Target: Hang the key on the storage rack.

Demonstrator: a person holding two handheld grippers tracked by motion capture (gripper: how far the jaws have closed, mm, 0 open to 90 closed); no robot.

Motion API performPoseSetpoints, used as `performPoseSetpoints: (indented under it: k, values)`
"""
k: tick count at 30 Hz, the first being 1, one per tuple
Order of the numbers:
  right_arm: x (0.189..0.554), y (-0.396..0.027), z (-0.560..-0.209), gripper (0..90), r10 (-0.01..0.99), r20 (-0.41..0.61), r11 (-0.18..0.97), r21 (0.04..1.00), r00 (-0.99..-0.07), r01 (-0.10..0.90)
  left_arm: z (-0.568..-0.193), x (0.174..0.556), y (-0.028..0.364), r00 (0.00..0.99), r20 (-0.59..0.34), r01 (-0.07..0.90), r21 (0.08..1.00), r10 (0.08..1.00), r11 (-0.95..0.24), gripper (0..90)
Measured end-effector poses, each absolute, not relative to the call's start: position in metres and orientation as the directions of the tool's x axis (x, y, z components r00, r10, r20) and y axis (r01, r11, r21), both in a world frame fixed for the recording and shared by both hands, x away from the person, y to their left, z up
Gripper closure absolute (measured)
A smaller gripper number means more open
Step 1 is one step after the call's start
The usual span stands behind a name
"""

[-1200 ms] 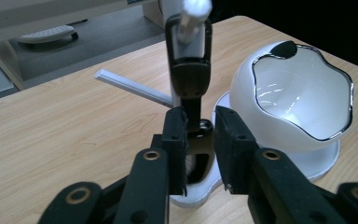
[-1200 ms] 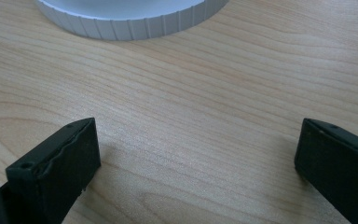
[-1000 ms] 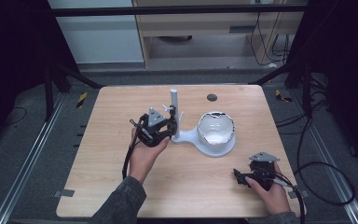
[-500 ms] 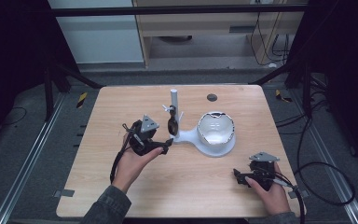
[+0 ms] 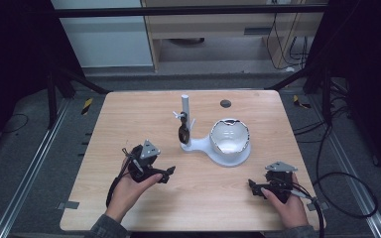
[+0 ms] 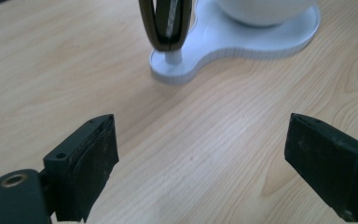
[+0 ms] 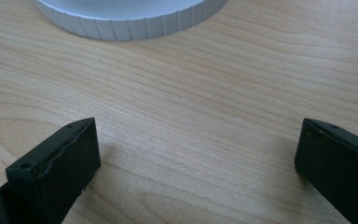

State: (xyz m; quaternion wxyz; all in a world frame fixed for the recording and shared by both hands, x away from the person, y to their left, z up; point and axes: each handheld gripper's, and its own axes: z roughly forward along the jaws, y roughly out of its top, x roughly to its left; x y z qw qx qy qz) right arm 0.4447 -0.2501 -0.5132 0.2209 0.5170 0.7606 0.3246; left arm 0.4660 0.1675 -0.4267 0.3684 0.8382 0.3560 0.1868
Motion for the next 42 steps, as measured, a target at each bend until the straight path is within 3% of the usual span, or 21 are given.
performPoseSetpoints:
  k: [15,19,23,31,37,42]
  values:
    - [0.445,-0.25,-0.513,0.4,0.93,-0.001,0.255,0.722,-0.368,0.643,-0.467,0.456,0.21,0.628,0.061,0.551,0.669,0.776,-0.499,9.6]
    - [0.445,-0.25,-0.513,0.4,0.93,-0.001,0.255,0.722,-0.368,0.643,-0.475,0.456,0.224,0.594,0.03,0.583,0.673,0.804,-0.455,9.7]
    - [0.445,-0.25,-0.513,0.5,0.93,-0.001,0.255,0.722,-0.367,0.643,-0.476,0.455,0.238,0.551,0.08,0.589,0.669,0.831,-0.454,11.2]
    - [0.443,-0.249,-0.513,0.4,0.929,0.004,0.253,0.721,-0.369,0.645,-0.49,0.46,0.27,0.491,0.06,0.634,0.66,0.869,-0.404,10.0]
    - [0.443,-0.249,-0.513,0.4,0.929,0.004,0.253,0.721,-0.369,0.645,-0.496,0.467,0.28,0.443,0.015,0.648,0.685,0.897,-0.332,9.0]
    - [0.444,-0.249,-0.513,0.4,0.929,0.0,0.256,0.723,-0.37,0.642,-0.502,0.472,0.282,0.448,0.021,0.651,0.678,0.894,-0.343,6.7]
